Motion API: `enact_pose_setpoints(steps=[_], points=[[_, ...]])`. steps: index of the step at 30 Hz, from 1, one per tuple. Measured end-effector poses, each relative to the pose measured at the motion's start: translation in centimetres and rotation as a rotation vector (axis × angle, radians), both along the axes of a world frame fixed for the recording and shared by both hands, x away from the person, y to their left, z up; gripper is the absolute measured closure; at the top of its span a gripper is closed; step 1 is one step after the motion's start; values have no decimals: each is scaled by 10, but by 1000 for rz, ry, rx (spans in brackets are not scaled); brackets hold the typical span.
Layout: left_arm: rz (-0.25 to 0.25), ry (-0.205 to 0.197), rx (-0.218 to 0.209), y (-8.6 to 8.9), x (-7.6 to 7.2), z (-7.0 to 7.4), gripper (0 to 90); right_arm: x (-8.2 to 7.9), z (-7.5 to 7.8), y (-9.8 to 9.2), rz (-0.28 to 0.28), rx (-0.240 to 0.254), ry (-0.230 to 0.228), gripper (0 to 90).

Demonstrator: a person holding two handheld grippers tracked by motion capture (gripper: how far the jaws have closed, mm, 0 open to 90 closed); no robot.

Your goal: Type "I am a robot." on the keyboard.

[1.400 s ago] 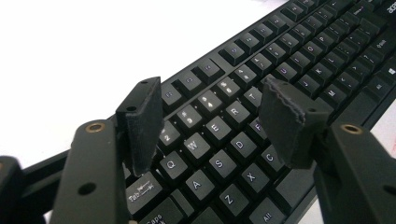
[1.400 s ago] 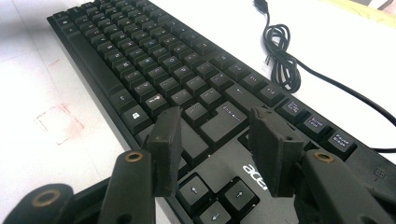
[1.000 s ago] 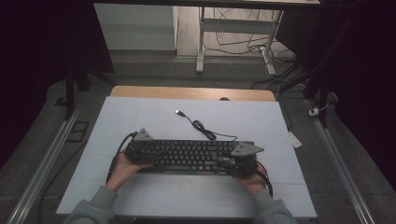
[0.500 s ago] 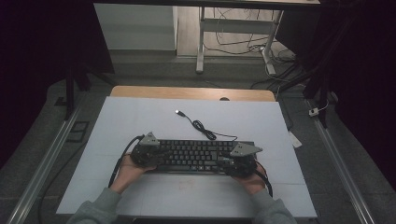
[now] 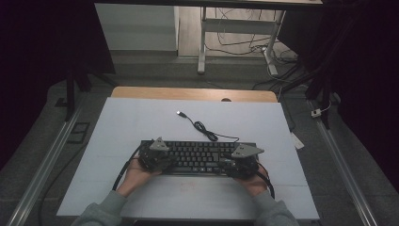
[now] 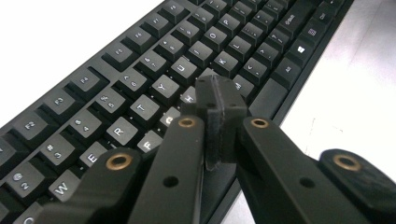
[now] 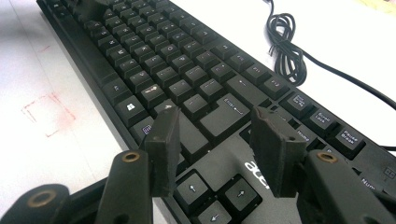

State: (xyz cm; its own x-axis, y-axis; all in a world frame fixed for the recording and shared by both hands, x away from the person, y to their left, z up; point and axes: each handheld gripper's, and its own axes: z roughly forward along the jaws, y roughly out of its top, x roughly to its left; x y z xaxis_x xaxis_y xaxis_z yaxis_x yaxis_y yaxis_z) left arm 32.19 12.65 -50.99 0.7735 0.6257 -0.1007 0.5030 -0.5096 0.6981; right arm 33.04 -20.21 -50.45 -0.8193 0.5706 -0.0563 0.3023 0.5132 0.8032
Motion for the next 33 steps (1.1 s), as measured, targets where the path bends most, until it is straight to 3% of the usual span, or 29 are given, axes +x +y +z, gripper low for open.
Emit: enact_pose_setpoints(steps=[14,33], points=[[-12,9,41,-4,1,-7,887,0,-1,0,-1,-2,1,529],[-6,2,52,-6,1,-10,887,0,-1,1,4,-9,0,528]])
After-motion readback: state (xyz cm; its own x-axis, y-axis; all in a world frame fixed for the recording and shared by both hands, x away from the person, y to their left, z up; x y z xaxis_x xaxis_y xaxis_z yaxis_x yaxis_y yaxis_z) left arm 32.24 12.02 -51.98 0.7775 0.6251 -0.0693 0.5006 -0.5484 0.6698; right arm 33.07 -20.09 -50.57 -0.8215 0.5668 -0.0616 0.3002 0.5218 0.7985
